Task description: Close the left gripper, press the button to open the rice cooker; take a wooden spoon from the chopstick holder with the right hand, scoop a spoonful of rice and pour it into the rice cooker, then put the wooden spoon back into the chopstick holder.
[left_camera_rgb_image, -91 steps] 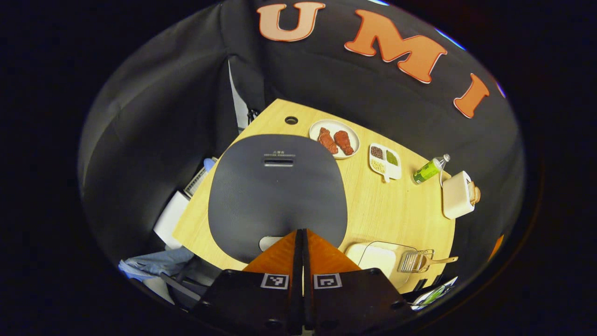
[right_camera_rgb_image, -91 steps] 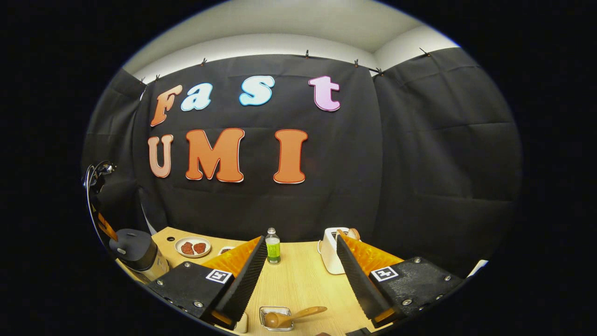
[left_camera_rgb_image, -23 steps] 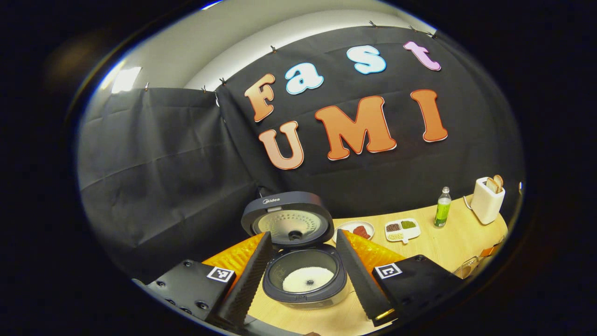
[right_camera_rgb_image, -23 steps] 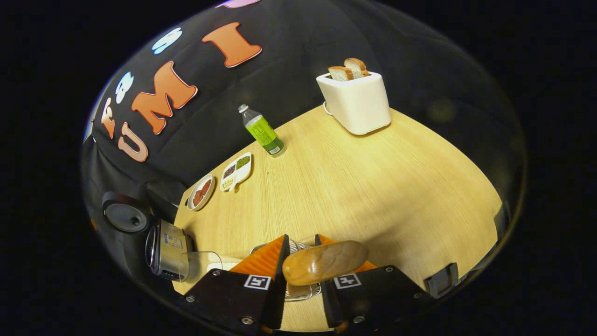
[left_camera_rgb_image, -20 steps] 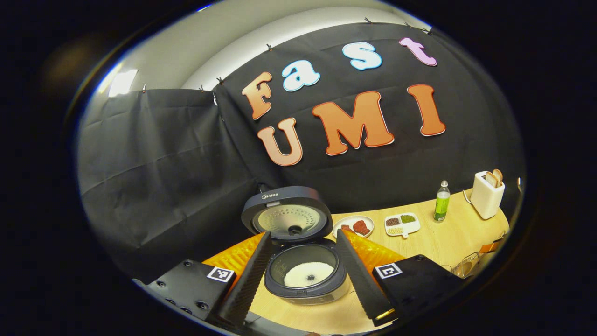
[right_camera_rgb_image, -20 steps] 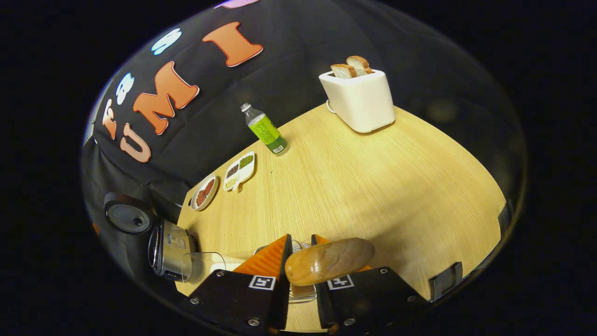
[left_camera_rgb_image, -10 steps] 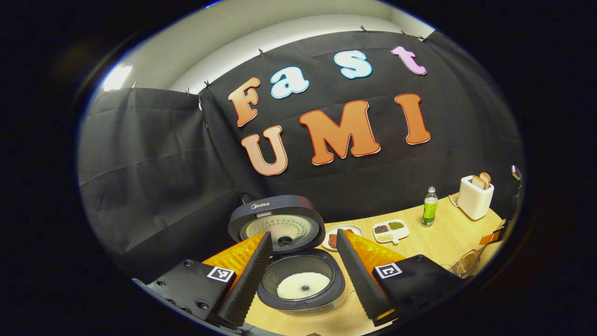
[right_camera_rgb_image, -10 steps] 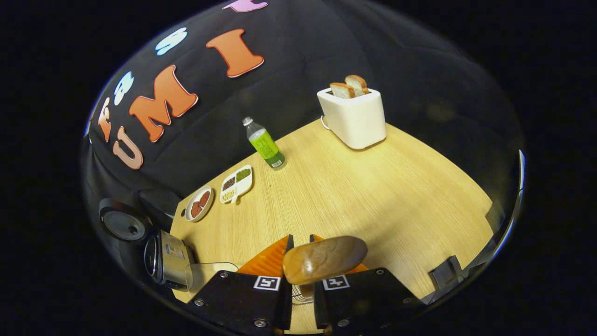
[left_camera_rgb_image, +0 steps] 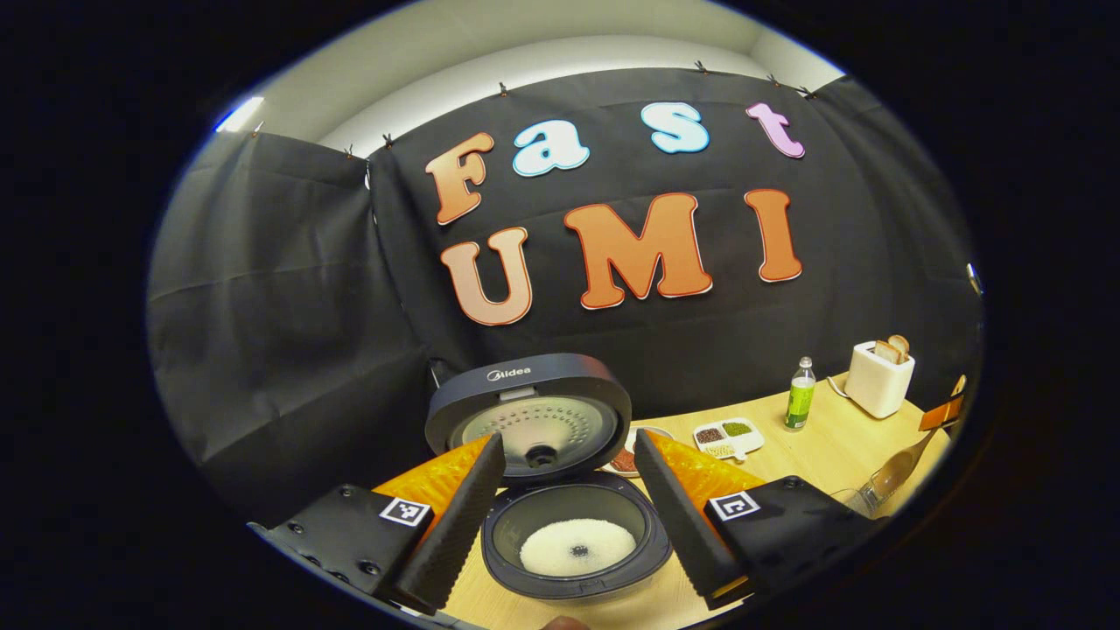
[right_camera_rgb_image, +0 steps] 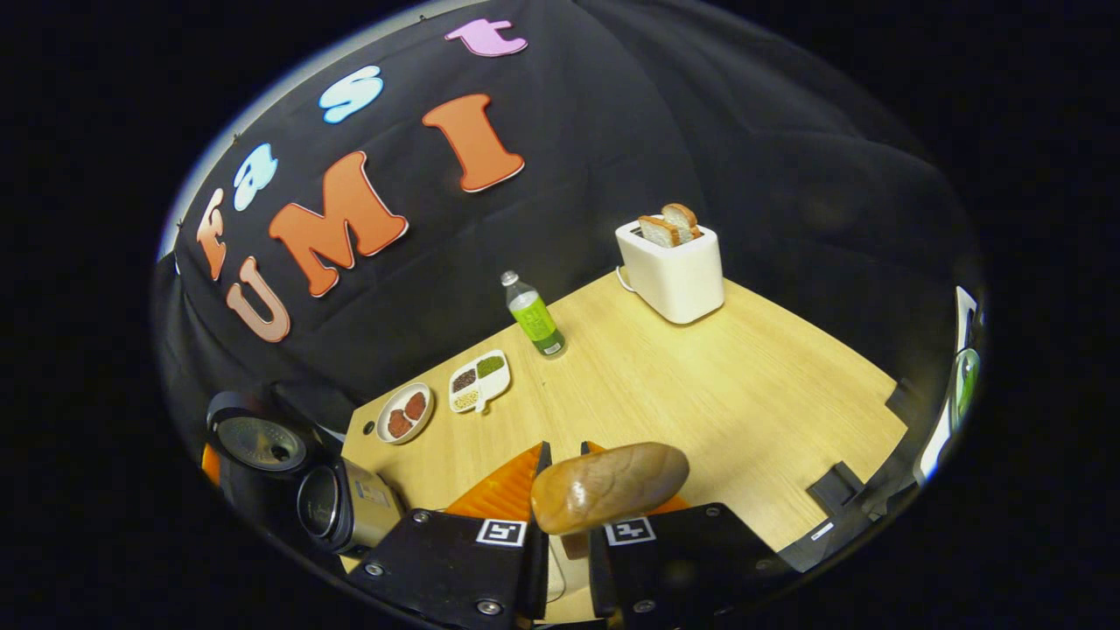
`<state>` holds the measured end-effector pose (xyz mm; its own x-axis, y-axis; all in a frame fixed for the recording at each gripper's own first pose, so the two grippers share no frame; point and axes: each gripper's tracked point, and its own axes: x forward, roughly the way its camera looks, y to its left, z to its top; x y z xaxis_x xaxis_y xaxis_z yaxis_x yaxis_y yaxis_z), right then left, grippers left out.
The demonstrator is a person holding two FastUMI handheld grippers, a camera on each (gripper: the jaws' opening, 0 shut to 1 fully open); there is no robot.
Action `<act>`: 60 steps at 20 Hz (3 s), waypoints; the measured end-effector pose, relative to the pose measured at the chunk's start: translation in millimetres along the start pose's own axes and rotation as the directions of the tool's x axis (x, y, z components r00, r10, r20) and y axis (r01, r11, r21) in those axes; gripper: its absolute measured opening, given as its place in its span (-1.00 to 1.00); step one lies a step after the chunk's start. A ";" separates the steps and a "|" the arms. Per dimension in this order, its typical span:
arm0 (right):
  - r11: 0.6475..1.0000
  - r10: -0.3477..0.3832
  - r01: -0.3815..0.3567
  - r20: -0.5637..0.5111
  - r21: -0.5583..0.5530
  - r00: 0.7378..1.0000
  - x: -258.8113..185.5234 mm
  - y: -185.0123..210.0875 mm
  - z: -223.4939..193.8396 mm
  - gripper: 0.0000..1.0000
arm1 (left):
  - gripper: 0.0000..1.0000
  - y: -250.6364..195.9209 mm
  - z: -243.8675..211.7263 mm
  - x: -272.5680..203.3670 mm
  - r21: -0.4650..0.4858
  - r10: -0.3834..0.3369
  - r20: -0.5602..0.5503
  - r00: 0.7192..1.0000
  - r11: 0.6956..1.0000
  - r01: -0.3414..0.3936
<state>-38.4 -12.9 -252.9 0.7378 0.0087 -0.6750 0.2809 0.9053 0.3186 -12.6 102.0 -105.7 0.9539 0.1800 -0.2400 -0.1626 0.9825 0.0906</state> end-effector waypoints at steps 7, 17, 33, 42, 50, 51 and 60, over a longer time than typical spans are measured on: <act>0.988 0.058 -0.065 -0.058 -0.140 0.997 3.1 68.2 -53.6 -0.72 | 1.00 35.7 -14.3 10.4 -0.016 -0.021 -0.009 1.000 1.000 0.021; 0.874 -0.113 0.112 0.025 -0.474 0.993 43.7 59.1 -105.7 -0.63 | 0.86 80.1 -31.0 9.8 0.014 0.009 -0.036 0.999 1.000 -0.009; 0.863 -0.133 0.197 0.167 -0.464 0.977 62.9 52.3 -143.7 -0.66 | 1.00 71.0 -45.3 19.1 0.042 -0.047 -0.080 0.996 0.998 0.050; 0.915 -0.092 0.111 0.067 -0.388 0.993 62.5 70.9 -161.3 -0.78 | 1.00 75.5 -54.8 19.8 0.045 -0.046 -0.104 0.993 0.998 0.051; 0.974 -0.009 -0.008 -0.077 -0.224 0.997 62.5 94.1 -177.8 -0.78 | 1.00 86.7 -60.9 21.1 0.029 -0.030 -0.112 0.993 0.999 0.033; 0.983 0.001 -0.019 -0.099 -0.183 0.995 63.8 96.7 -179.7 -0.78 | 0.86 87.3 -61.9 22.4 0.029 -0.029 -0.113 0.993 0.999 0.032; 0.996 0.078 -0.083 -0.201 -0.018 0.976 62.1 107.5 -191.1 -0.80 | 0.99 99.1 -59.8 24.2 0.027 -0.015 -0.105 0.994 0.999 0.018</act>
<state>-79.7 166.1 -387.7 0.6186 0.1644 -0.7683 0.2079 0.9088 0.3618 -20.7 206.5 -160.4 0.9246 0.1694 -0.3411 -0.1387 0.9839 0.1126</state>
